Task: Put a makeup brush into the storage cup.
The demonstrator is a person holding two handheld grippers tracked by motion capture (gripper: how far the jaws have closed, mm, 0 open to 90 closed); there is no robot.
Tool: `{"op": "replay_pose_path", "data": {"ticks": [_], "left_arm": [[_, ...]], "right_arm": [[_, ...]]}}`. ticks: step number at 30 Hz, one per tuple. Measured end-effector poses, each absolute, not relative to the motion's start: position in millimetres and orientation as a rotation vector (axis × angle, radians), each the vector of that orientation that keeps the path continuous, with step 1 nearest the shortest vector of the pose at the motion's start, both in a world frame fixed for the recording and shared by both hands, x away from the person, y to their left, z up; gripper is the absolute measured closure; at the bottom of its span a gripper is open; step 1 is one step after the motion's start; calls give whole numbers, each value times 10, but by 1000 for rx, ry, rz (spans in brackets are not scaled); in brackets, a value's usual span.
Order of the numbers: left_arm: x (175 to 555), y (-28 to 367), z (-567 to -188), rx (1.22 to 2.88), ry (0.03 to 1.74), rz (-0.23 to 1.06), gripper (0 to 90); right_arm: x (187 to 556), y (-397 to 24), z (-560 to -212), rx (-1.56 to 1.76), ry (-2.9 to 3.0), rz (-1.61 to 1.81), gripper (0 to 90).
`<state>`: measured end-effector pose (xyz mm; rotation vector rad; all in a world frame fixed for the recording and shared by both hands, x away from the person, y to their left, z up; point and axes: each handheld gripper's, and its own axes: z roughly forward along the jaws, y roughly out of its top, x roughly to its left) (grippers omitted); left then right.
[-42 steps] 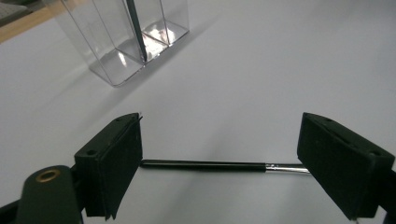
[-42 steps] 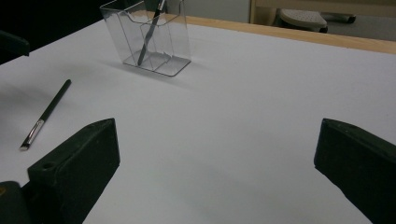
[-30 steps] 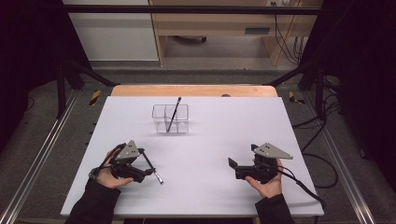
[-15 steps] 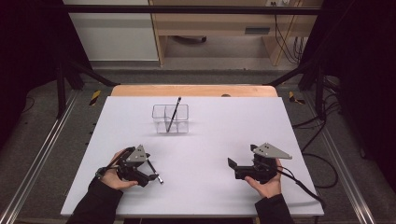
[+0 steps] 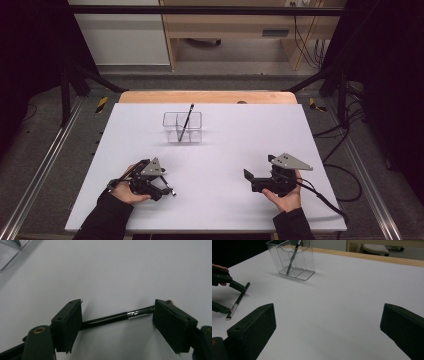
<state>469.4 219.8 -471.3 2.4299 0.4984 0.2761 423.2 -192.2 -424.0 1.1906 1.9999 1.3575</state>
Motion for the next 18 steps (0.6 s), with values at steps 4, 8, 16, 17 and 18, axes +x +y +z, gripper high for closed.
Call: {"op": "replay_pose_path", "data": {"ticks": [4, 8, 16, 17, 18], "left_arm": [[4703, 2207, -4714, 2430, 504, 238, 282], [4708, 2210, -4711, 2430, 515, 221, 315], [4688, 2214, -4687, 2442, 526, 218, 402], [4685, 2214, -4685, 2441, 527, 219, 415], [4681, 2215, -4681, 2443, 529, 219, 434]], "right_arm": [[4231, -1922, -4239, 1191, 1999, 1358, 8], [4230, -1923, -4238, 1191, 1998, 1359, 8], [4228, -1922, -4238, 1191, 1999, 1359, 9], [4228, -1923, -4237, 1191, 1997, 1360, 9], [4227, -1923, -4236, 1191, 1997, 1360, 9]]}}
